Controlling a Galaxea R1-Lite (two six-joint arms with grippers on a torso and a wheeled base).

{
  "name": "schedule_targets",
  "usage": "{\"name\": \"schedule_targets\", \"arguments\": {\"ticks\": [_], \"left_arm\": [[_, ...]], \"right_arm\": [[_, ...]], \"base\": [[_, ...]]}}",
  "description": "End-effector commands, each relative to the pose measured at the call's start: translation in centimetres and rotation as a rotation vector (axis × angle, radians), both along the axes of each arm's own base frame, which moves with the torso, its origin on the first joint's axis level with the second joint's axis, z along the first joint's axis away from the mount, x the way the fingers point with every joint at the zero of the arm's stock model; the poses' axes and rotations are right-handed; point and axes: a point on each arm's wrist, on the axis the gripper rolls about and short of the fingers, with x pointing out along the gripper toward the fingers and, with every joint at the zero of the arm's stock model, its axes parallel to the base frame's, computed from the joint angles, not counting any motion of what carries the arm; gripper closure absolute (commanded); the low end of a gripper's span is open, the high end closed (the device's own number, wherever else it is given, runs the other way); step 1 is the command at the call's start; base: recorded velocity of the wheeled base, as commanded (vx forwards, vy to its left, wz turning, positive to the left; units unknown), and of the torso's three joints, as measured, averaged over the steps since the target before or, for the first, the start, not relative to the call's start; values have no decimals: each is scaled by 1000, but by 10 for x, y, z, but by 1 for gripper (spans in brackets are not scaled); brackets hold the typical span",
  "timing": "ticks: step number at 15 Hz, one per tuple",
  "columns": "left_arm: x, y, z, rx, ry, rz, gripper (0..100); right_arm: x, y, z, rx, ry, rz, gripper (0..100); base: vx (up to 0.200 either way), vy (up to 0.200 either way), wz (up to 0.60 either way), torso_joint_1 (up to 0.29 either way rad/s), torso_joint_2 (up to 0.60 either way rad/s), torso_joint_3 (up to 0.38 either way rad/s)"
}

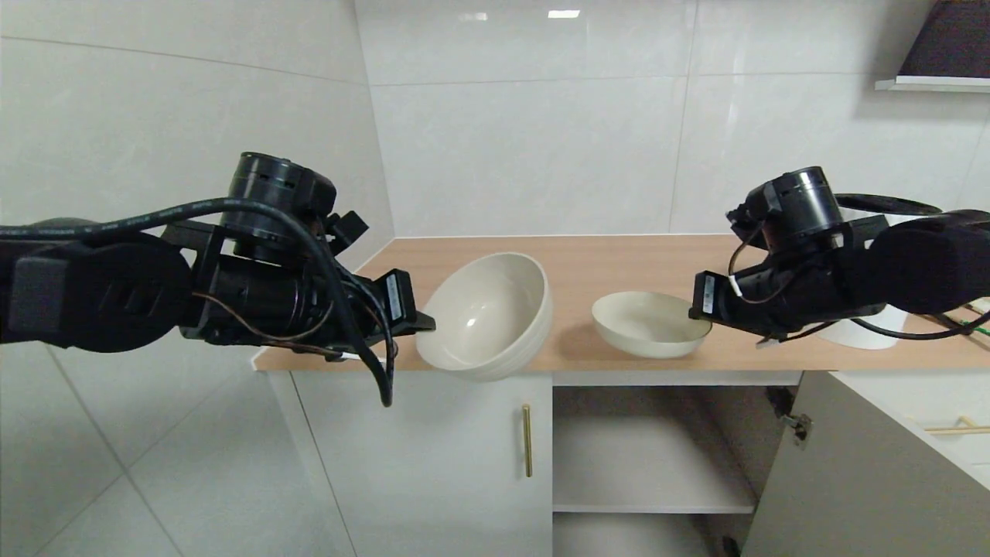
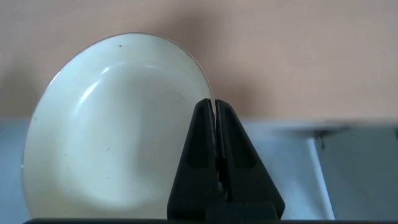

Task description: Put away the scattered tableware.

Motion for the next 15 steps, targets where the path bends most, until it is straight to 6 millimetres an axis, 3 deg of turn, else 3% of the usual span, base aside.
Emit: {"name": "schedule_targets", "arguments": {"ticks": [1,5,10,15], "left_arm": [[-17,7,-7,12,18,2,100],[-19,7,-12,22,26,-3,100],[-18,4,-14,25,31,-10,100],[-17,3,-16,30,39,-12,100]], "right_arm": [[-35,-13,5,-21,15,19,100],[-45,-17,-7,-51,55,44,100],[-46,-17,-10,-62,61,45,100],[-43,-16,-15,-80,75,52,100]], "base": [[0,0,0,0,0,0],[0,0,0,0,0,0],[-200,0,0,8,4,1],[0,0,0,0,0,0]]}}
